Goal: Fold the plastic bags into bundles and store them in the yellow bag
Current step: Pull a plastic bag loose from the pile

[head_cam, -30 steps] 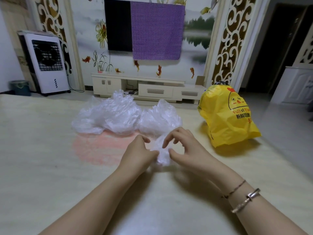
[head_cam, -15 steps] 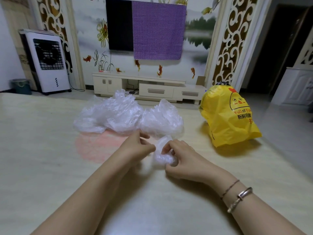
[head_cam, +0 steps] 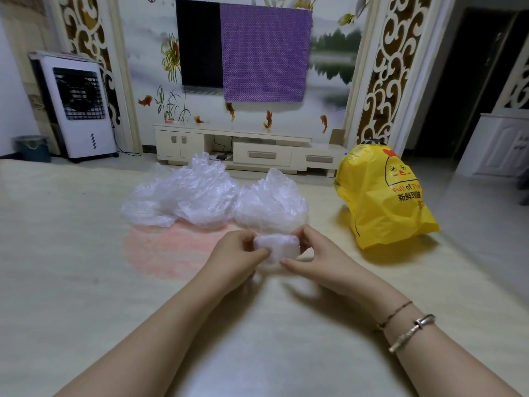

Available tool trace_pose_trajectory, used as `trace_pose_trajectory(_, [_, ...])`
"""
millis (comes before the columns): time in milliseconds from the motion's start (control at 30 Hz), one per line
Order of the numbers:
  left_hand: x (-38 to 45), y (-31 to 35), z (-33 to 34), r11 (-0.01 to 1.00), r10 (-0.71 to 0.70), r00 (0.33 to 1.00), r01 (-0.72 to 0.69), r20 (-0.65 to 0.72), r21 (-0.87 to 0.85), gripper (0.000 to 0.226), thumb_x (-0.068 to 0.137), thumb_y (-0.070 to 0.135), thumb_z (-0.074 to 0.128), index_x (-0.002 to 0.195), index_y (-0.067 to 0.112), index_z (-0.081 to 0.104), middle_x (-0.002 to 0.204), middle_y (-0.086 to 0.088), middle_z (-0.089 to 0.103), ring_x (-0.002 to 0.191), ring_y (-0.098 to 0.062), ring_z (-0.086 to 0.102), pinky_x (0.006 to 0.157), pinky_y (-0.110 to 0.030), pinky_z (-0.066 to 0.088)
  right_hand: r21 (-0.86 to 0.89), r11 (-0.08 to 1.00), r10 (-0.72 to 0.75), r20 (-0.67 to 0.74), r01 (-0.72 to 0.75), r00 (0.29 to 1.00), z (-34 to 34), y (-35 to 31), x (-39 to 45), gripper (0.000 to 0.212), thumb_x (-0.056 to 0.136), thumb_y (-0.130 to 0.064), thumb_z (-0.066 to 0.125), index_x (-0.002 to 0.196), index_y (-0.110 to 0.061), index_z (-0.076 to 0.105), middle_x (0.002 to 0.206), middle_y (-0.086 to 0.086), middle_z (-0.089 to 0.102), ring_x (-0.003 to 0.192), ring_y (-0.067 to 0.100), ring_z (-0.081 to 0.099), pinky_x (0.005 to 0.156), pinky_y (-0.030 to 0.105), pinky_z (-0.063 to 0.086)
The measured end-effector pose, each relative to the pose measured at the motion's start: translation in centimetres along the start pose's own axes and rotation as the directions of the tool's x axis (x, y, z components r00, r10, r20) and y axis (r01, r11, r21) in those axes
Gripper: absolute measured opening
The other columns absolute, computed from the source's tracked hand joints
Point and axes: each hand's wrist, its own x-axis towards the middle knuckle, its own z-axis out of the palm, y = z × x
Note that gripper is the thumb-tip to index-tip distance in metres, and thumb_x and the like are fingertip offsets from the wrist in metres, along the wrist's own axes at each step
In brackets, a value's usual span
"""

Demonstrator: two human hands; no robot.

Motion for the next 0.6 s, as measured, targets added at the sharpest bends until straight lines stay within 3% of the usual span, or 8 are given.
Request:
trace_pose_trajectory(67, [-0.1, 0.2, 0.0, 0.994, -0.071, 0.997, 0.072, 0.016, -0.086, 0.010, 0.089, 0.007, 0.060, 0.089, 0.001, 0.068, 0.057, -0.001, 0.051, 0.033, -0.009, 0.041, 0.038, -0.015, 0.031, -0.015, 1.000, -0.001, -0.045, 0.000, 0.999, 0.0, 0.1, 0.3, 0.014, 0.084, -0.014, 0.067, 0.078, -0.013, 0.055, 0.075, -0.007, 0.054, 0.070, 0.006, 0.048, 0.067, 0.024, 0.041])
trace_pose_trajectory(133, [-0.1, 0.1, 0.1, 0.992, -0.092, 0.996, 0.093, 0.017, -0.083, 0.008, 0.089, 0.009, 0.060, 0.089, 0.006, 0.067, 0.062, -0.005, 0.055, 0.033, -0.009, 0.042, 0.038, -0.015, 0.030, 0.017, 0.999, 0.033, -0.058, -0.032, 0.998, 0.0, 0.1, 0.6, 0.025, 0.086, -0.008, 0.063, 0.066, -0.015, 0.051, 0.063, -0.009, 0.046, 0.059, 0.003, 0.041, 0.059, 0.020, 0.035])
trace_pose_trajectory(267, [0.2, -0.1, 0.1, 0.991, -0.133, 0.991, 0.133, 0.024, -0.013, 0.009, 0.090, 0.015, 0.060, 0.098, 0.015, 0.061, 0.074, -0.018, 0.068, 0.034, -0.009, 0.045, 0.039, -0.017, 0.031, 0.040, 0.987, 0.158, -0.085, -0.155, 0.984, 0.6, 1.1, 1.2, 0.021, 0.083, -0.011, 0.063, 0.063, -0.015, 0.057, 0.059, -0.004, 0.052, 0.058, 0.010, 0.045, 0.060, 0.027, 0.037])
trace_pose_trajectory(367, [0.5, -0.3, 0.3, 0.987, -0.155, 0.988, 0.155, 0.004, 0.038, 0.020, 0.089, 0.016, 0.058, 0.108, 0.016, 0.056, 0.059, -0.006, 0.061, 0.033, -0.006, 0.045, 0.039, -0.017, 0.032, -0.039, 0.975, 0.208, -0.155, -0.217, 0.966, 1.4, 1.4, 1.4, 0.010, 0.081, -0.018, 0.066, 0.082, -0.020, 0.056, 0.069, -0.006, 0.054, 0.064, 0.012, 0.050, 0.057, 0.023, 0.038])
trace_pose_trajectory(433, [0.7, -0.2, 0.4, 0.984, -0.171, 0.985, 0.172, -0.016, 0.055, 0.023, 0.088, 0.017, 0.057, 0.111, 0.016, 0.054, 0.057, -0.003, 0.057, 0.035, -0.007, 0.046, 0.039, -0.016, 0.033, -0.155, 0.950, 0.242, -0.184, -0.272, 0.953, 1.6, 1.4, 1.6, 0.022, 0.078, -0.025, 0.066, 0.095, -0.023, 0.052, 0.086, -0.004, 0.055, 0.080, 0.016, 0.055, 0.067, 0.028, 0.044])
trace_pose_trajectory(500, [0.8, -0.2, 0.5, 0.981, -0.182, 0.983, 0.183, -0.027, 0.071, 0.025, 0.089, 0.017, 0.058, 0.113, 0.015, 0.053, 0.060, -0.004, 0.057, 0.039, -0.008, 0.048, 0.038, -0.016, 0.034, -0.262, 0.923, 0.240, -0.182, -0.282, 0.954, 1.6, 1.5, 1.7, 0.018, 0.077, -0.029, 0.066, 0.087, -0.026, 0.052, 0.095, -0.001, 0.056, 0.093, 0.020, 0.054, 0.077, 0.032, 0.046])
trace_pose_trajectory(600, [0.5, -0.1, 0.5, 0.986, -0.109, 0.992, 0.117, -0.064, 0.123, 0.033, 0.088, 0.026, 0.062, 0.118, 0.017, 0.050, 0.079, -0.002, 0.058, 0.059, -0.012, 0.054, 0.051, -0.020, 0.039, -0.112, 0.965, 0.218, -0.145, -0.235, 0.965, 1.1, 1.2, 1.5, 0.015, 0.078, -0.017, 0.068, 0.072, -0.020, 0.055, 0.080, 0.000, 0.060, 0.075, 0.017, 0.055, 0.064, 0.027, 0.041])
